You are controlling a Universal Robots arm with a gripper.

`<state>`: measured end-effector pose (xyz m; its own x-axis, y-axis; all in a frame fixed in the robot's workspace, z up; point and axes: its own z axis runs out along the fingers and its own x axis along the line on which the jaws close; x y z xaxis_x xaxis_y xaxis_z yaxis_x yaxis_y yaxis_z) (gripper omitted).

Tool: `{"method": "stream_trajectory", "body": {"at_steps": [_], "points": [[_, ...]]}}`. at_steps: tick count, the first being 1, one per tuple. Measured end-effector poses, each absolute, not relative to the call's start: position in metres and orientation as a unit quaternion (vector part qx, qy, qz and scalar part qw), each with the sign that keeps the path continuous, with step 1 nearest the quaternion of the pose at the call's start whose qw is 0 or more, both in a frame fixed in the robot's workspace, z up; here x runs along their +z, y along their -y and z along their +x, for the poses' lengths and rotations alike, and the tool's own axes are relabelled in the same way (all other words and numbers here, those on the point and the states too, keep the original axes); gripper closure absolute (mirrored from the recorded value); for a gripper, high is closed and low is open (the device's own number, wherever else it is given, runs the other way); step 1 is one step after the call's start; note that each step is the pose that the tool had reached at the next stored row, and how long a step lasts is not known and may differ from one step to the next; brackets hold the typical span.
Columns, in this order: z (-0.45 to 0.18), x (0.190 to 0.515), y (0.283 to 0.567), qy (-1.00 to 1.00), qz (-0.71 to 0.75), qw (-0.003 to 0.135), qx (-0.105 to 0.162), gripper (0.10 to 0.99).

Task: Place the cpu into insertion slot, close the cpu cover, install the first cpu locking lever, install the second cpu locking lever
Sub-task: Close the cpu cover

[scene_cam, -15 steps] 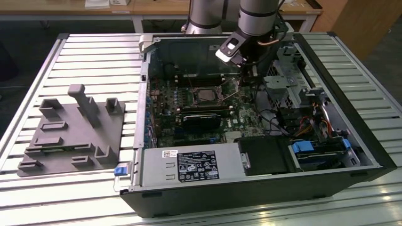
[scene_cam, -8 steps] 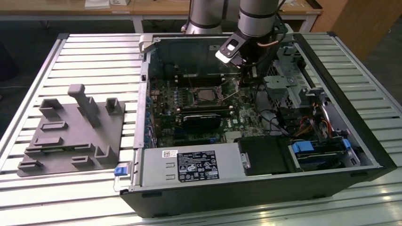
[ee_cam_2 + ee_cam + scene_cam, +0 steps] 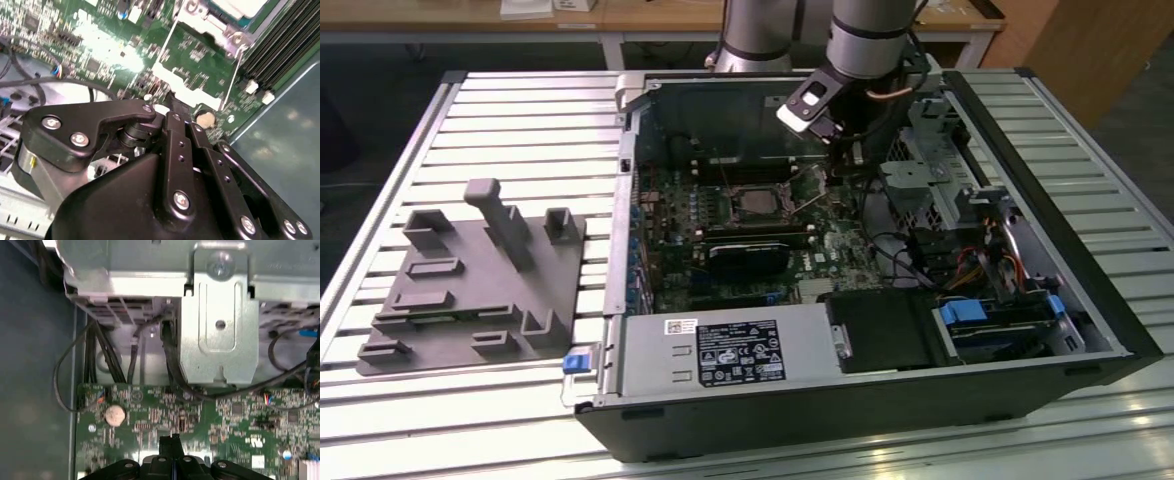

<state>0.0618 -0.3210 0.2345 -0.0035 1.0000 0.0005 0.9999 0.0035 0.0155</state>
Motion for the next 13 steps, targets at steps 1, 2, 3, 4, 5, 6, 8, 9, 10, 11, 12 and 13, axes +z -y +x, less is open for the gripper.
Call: {"method": "stream_trajectory", "body": {"at_steps": [1, 2, 3, 4, 5, 6, 8, 9, 10, 11, 12, 13], "points": [[0.0633, 0.2341, 0.321, -0.708, 0.706, -0.017, -0.017, 0.98], [0.0638, 0.2341, 0.321, -0.708, 0.706, -0.024, -0.023, 0.98], [0.0642, 0.234, 0.321, -0.708, 0.705, -0.031, -0.03, 0.98], [0.0646, 0.234, 0.321, -0.707, 0.705, -0.037, -0.036, 0.98], [0.065, 0.2339, 0.321, -0.707, 0.705, -0.042, -0.042, 0.98], [0.0652, 0.2339, 0.321, -0.707, 0.704, -0.048, -0.047, 0.98], [0.0653, 0.234, 0.321, -0.707, 0.704, -0.05, -0.05, 0.98], [0.0653, 0.2339, 0.321, -0.706, 0.704, -0.051, -0.05, 0.98], [0.0653, 0.2339, 0.321, -0.706, 0.704, -0.051, -0.051, 0.98], [0.0653, 0.2339, 0.321, -0.706, 0.704, -0.052, -0.051, 0.98], [0.0651, 0.2339, 0.321, -0.706, 0.704, -0.052, -0.051, 0.98], [0.0645, 0.2339, 0.321, -0.706, 0.704, -0.052, -0.051, 0.98]]}}
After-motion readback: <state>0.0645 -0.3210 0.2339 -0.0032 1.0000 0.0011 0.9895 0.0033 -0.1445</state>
